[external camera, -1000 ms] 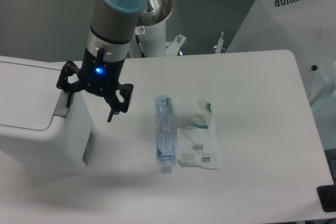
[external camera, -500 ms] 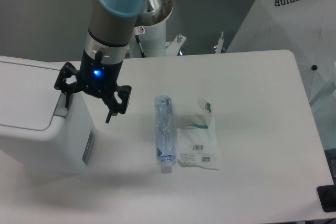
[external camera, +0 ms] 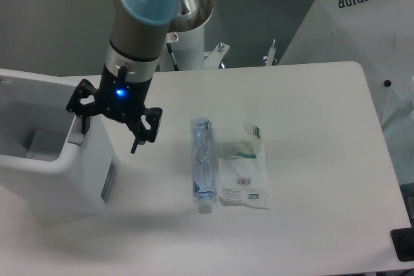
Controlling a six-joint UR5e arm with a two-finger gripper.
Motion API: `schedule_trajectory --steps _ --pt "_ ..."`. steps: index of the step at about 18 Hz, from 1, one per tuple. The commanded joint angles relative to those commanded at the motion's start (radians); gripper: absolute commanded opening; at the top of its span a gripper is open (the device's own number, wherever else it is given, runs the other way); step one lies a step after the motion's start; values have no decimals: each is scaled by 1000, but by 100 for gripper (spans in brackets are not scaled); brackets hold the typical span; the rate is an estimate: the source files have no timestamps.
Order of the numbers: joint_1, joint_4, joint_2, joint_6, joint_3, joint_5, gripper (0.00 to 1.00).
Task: Open the trash can
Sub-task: 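Withdraw the gripper from the open trash can back over the packet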
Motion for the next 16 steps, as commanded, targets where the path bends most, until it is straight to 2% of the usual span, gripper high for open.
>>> schedule_trajectory --steps 5,9,12,16 --pt "26 3 3 12 20 0 100" --pt "104 21 0 35 37 3 100" --pt "178 78 -18 74 31 47 100" --pt "287 94 -46 162 28 84 100"
